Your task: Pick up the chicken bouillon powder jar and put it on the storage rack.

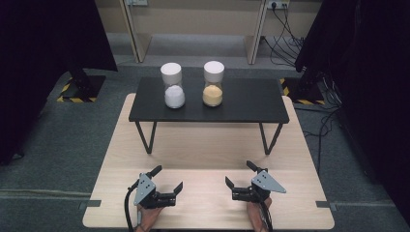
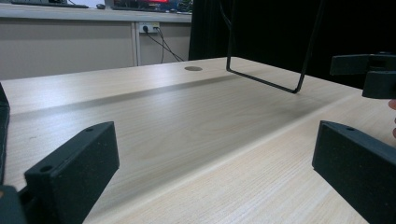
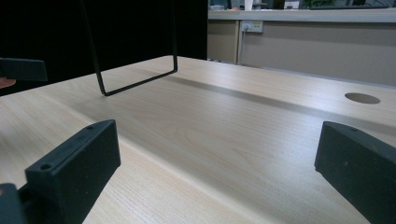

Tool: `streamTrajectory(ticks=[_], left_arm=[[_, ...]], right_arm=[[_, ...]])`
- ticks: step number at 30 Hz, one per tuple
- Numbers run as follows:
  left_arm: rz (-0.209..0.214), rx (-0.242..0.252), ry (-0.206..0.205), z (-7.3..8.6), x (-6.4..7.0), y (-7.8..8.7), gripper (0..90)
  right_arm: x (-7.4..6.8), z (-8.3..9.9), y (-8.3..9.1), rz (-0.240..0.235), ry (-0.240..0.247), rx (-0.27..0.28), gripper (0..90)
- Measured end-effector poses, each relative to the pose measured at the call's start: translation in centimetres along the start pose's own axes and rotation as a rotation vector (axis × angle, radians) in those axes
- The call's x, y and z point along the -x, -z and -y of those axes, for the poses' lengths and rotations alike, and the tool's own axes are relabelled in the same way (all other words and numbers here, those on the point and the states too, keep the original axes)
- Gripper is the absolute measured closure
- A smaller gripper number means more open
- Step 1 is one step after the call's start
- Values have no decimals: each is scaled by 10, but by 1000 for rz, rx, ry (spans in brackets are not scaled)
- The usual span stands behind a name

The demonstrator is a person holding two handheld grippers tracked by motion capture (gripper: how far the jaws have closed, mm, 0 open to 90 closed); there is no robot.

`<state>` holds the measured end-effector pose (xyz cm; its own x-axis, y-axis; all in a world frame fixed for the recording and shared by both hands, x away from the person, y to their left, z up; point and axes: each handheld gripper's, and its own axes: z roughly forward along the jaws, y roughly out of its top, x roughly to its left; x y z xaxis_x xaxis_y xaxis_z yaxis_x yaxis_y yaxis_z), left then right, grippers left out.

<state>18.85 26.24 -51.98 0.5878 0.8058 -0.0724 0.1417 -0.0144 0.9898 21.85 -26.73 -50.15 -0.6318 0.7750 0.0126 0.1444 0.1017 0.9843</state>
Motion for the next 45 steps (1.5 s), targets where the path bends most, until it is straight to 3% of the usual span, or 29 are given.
streamTrajectory(ticks=[45], left_arm=[[-3, 0, 2, 0, 0, 0, 0]], right_arm=[[-1, -1, 0, 6, -5, -7, 1]])
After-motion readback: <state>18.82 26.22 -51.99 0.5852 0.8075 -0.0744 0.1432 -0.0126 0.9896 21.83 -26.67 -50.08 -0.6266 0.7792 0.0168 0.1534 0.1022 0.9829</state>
